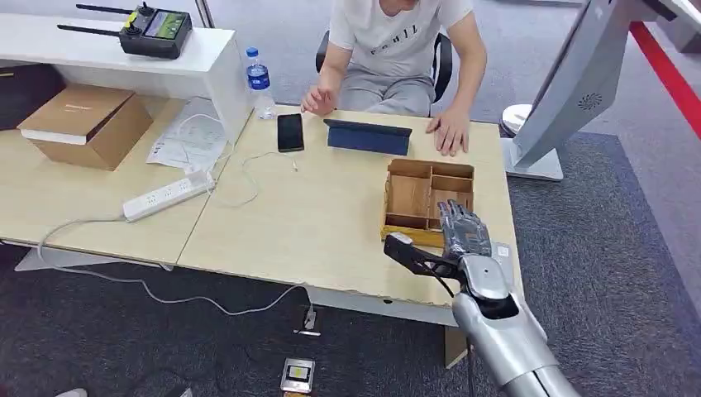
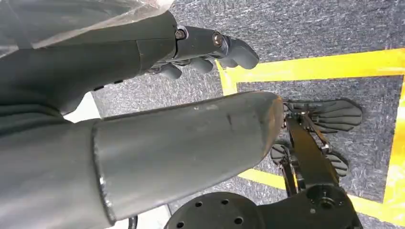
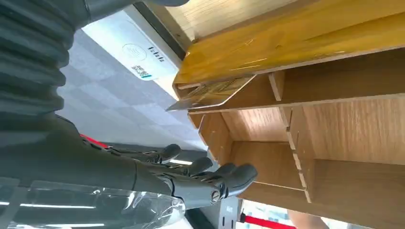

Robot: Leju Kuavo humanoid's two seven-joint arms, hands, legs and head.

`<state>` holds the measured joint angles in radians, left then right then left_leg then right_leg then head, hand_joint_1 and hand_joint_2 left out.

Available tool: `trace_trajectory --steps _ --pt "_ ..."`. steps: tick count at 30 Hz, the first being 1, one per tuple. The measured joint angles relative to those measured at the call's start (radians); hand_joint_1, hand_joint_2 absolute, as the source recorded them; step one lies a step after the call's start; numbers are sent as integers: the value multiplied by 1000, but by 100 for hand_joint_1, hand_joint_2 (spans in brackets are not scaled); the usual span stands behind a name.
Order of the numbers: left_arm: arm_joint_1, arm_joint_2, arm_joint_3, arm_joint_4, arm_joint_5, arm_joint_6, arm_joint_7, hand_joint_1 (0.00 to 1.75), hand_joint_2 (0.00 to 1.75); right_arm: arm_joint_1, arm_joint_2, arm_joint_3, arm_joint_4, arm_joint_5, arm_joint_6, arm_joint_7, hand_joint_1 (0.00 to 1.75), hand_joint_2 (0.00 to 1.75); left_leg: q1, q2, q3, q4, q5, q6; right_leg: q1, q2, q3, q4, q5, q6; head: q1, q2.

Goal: Pass the card to the sensor for recognition and then transmit it.

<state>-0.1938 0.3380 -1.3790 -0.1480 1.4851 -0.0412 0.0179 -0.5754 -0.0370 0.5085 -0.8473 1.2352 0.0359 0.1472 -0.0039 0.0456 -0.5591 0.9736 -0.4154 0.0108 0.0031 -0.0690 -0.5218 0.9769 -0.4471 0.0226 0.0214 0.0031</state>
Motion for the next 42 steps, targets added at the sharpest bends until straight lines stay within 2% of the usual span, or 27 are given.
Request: trace_trajectory --steps 42 --pt "0 0 0 0 20 14 14 0 0 -30 23 0 83 22 -41 -15 0 175 0 0 0 0 0 0 0 0 0 0 0 0 0 0"
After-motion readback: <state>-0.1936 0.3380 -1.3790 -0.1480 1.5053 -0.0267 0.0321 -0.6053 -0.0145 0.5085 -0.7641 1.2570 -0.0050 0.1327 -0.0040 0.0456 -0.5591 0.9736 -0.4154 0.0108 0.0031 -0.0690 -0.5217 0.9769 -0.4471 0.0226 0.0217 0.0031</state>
